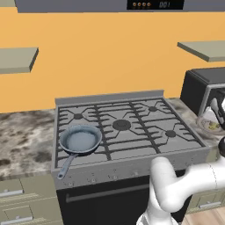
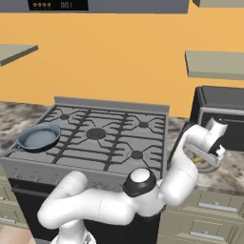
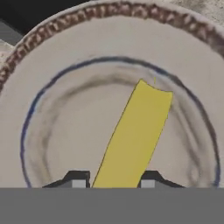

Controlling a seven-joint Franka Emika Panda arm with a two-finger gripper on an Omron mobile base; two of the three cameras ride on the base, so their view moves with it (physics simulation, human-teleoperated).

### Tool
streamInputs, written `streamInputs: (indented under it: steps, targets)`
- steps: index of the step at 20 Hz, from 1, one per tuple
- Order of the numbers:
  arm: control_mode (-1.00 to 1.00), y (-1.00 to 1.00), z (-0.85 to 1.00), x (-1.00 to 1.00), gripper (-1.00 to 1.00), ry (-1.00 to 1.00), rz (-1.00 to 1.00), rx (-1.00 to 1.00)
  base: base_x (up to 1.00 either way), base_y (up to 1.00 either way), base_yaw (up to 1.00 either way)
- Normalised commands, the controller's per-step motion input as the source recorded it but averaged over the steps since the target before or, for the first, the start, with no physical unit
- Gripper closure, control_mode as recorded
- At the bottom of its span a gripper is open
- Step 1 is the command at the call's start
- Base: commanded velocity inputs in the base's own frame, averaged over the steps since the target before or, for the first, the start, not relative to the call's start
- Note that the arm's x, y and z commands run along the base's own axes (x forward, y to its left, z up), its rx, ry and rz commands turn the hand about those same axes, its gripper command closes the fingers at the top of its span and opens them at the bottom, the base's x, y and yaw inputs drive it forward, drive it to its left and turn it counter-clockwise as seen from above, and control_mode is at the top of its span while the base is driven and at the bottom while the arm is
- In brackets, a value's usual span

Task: Pick up the butter stick and place it in the pan. Then turn on the burner for the pan.

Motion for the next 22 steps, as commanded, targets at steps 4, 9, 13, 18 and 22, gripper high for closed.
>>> streamInputs:
  steps: [4,9,13,18,22]
  targets:
    - [-1.00,1.00,0.00,-0.48,1.00,-0.11,0.03,-0.06,0.00,0.00,0.00]
    - [-1.00,1.00,0.02,-0.55,1.00,-0.05,0.04,-0.10,0.00,0.00,0.00]
    - [-1.00,1.00,0.37,-0.56,1.00,-0.02,0.02,-0.13,0.00,0.00,0.00]
    - [-1.00,0.88,0.83,-0.26,1.00,-0.10,0.00,-0.17,0.00,0.00,0.00]
    - [-1.00,0.83,0.66,-0.07,1.00,-0.04,0.00,-0.13,0.00,0.00,0.00]
